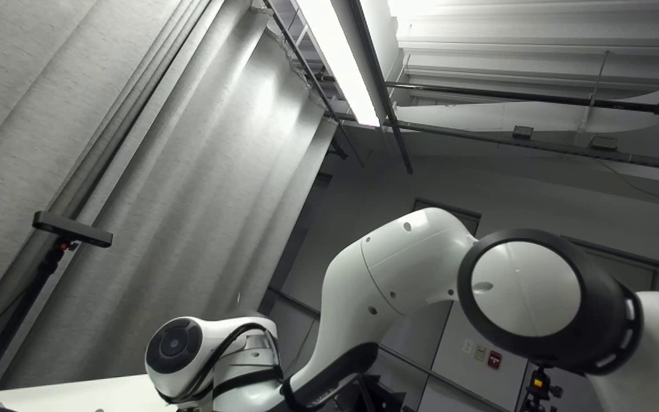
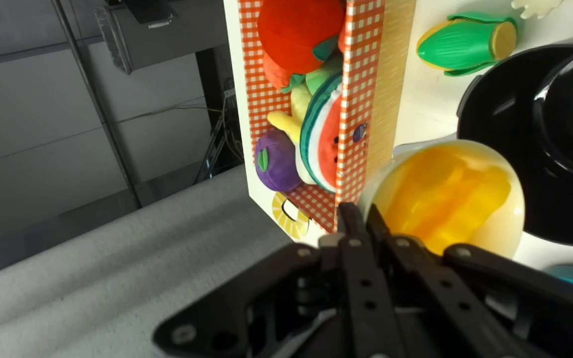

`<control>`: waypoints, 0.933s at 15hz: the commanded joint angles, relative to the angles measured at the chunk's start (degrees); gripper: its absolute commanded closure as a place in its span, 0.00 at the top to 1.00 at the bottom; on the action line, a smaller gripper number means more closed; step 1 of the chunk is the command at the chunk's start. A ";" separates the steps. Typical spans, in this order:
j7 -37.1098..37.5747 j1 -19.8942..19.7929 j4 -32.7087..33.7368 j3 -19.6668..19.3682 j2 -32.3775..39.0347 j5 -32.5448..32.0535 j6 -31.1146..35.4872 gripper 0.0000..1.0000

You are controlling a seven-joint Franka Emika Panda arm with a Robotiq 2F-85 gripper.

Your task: Put the things in the white bowl in the pot

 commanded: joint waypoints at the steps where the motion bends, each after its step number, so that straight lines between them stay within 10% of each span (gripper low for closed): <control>1: 5.80 -0.93 -4.23 3.92 -3.14 -6.92 -5.09 0.01; 14: 9.57 -7.74 1.73 8.90 2.01 -12.88 -10.55 0.01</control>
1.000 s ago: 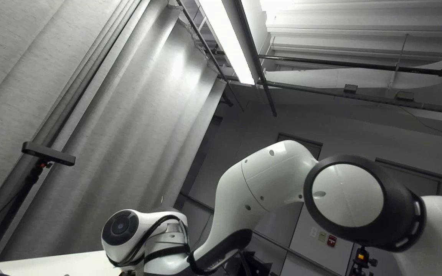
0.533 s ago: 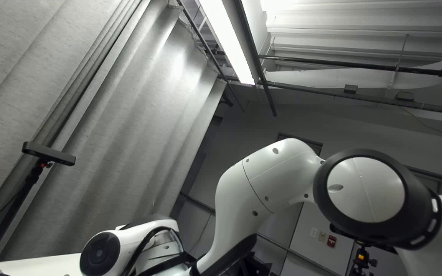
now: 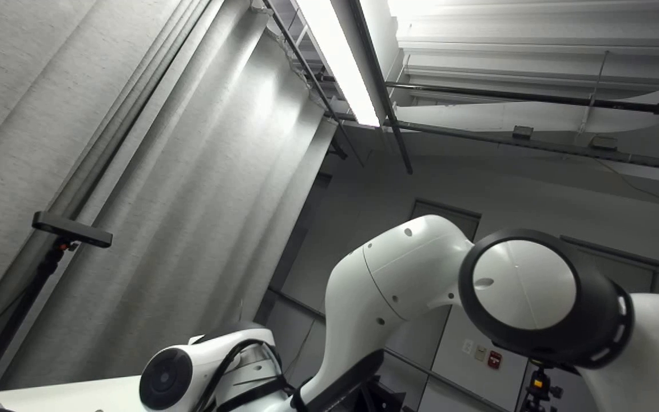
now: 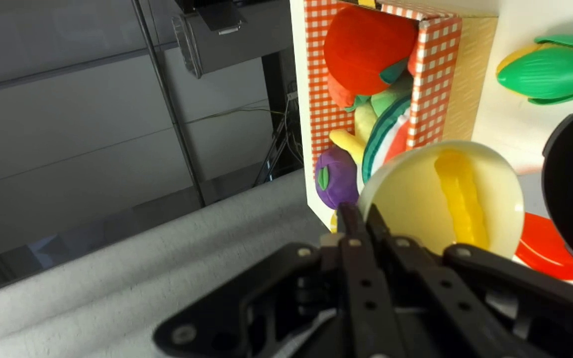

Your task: Put the things in the white bowl in the pot

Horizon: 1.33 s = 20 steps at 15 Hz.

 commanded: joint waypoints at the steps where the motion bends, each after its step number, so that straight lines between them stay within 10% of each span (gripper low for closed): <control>1: 2.20 -1.42 3.58 1.96 2.33 -2.76 -0.82 0.01; 20: 15.97 -0.92 0.08 4.63 1.18 -17.03 -10.16 0.01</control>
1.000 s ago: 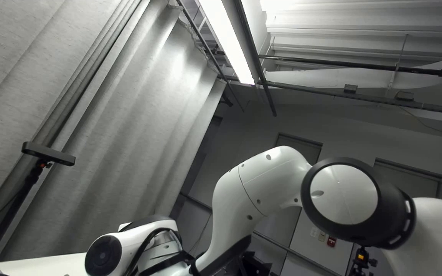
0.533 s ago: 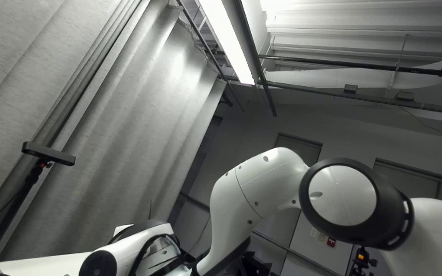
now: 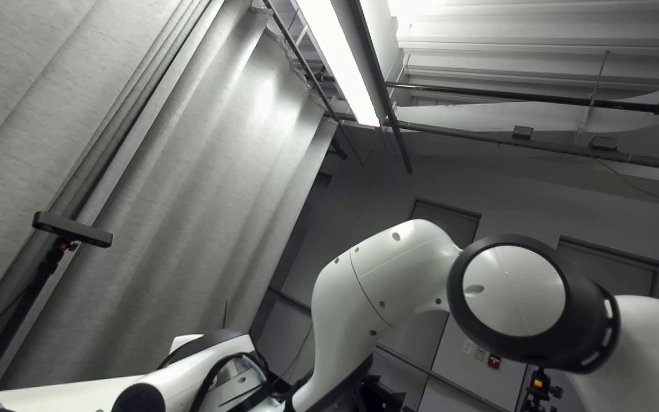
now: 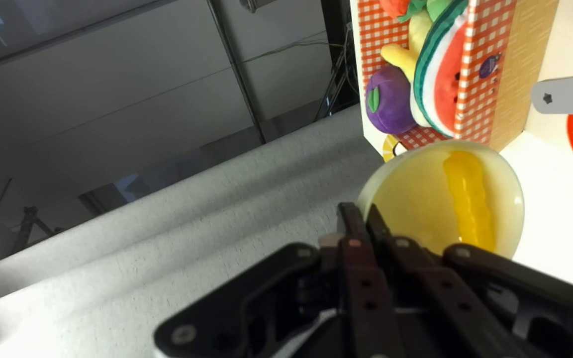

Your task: Put the things in the white bowl in the pot

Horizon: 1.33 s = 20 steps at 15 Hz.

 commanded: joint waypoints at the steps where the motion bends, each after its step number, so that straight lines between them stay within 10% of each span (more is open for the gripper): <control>1: 4.59 -0.36 -1.96 0.80 -1.38 -4.04 -3.71 0.01; 8: 8.20 -0.83 -3.35 1.45 -2.34 -5.85 -7.50 0.01; 20: -7.37 -12.48 0.37 1.90 -9.02 27.46 15.29 0.01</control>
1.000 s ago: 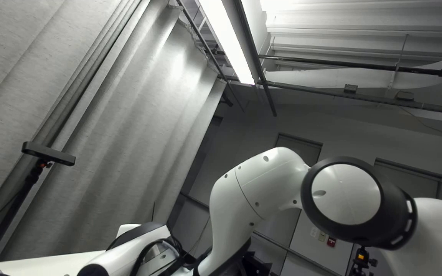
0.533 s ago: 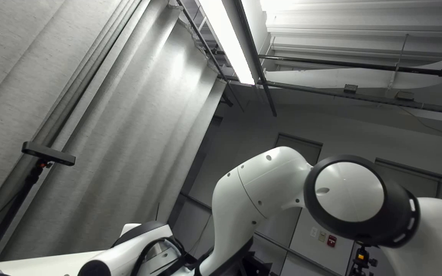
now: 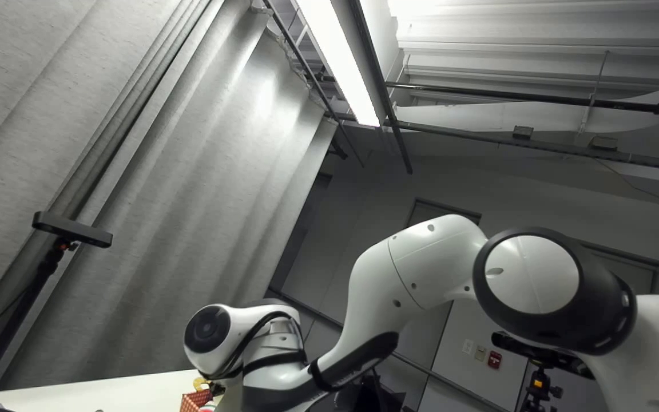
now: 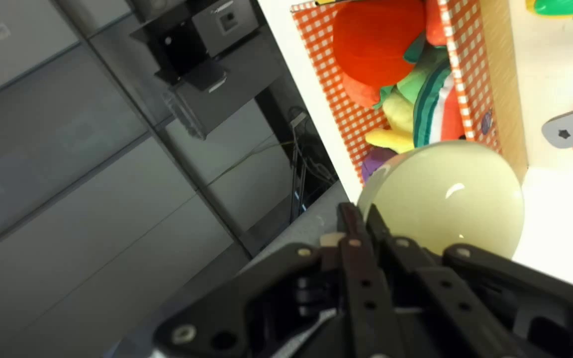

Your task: Put the things in the white bowl in the pot

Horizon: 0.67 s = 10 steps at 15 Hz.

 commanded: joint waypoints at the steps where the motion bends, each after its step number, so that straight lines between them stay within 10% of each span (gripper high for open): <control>1: -8.06 -3.92 -0.43 -0.43 -4.61 12.68 7.79 0.01; 5: -18.88 -6.18 -2.03 -1.96 -7.17 30.10 15.11 0.01; 10: -33.98 -12.49 -6.68 4.94 -7.26 48.52 17.92 0.01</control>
